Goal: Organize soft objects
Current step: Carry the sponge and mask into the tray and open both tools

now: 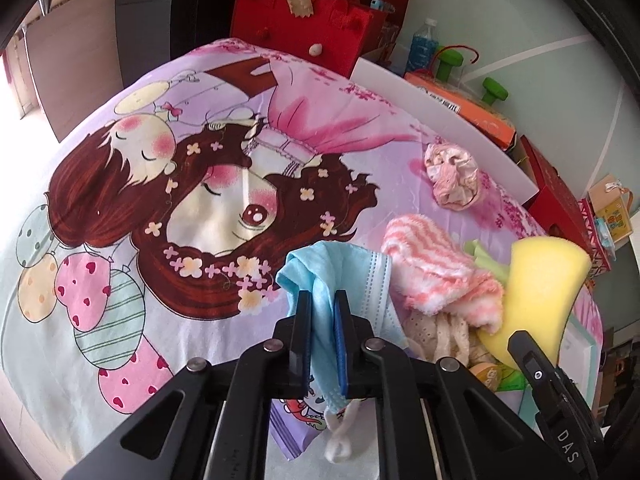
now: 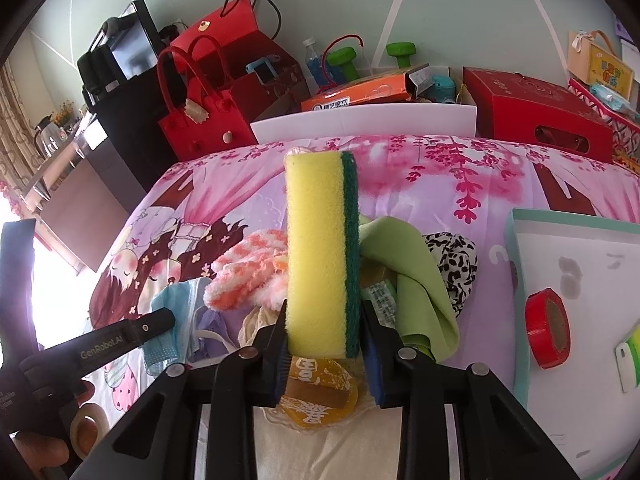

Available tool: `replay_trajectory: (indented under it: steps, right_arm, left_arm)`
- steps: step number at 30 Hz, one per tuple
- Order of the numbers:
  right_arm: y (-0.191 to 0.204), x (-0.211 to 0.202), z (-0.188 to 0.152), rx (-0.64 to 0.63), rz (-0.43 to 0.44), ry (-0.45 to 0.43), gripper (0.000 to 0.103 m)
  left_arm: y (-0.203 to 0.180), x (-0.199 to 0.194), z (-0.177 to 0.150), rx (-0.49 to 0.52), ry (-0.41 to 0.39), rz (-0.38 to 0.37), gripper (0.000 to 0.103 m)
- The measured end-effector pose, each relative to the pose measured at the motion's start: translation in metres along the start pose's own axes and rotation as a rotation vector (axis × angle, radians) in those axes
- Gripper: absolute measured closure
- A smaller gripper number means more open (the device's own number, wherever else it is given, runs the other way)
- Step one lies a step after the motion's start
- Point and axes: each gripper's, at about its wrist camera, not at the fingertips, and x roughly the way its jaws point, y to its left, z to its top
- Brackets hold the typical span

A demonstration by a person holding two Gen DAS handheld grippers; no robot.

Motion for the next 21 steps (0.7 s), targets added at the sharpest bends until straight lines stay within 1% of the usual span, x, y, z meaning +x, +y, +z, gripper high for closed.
replay_trajectory:
  steps: [5, 12, 21]
  right_arm:
    - [-0.002, -0.007, 0.002, 0.001, 0.008, -0.019, 0.071]
    - [-0.004, -0.019, 0.004, 0.009, 0.021, -0.052, 0.071]
    - [-0.011, -0.054, 0.011, 0.027, 0.021, -0.145, 0.072]
  left_arm:
    - [-0.002, -0.016, 0.004, 0.001, -0.045, -0.014, 0.093]
    - [-0.011, -0.047, 0.006, 0.020, -0.122, -0.043, 0.093]
    - [-0.027, -0.092, 0.006, 0.062, -0.240, -0.086, 0.093]
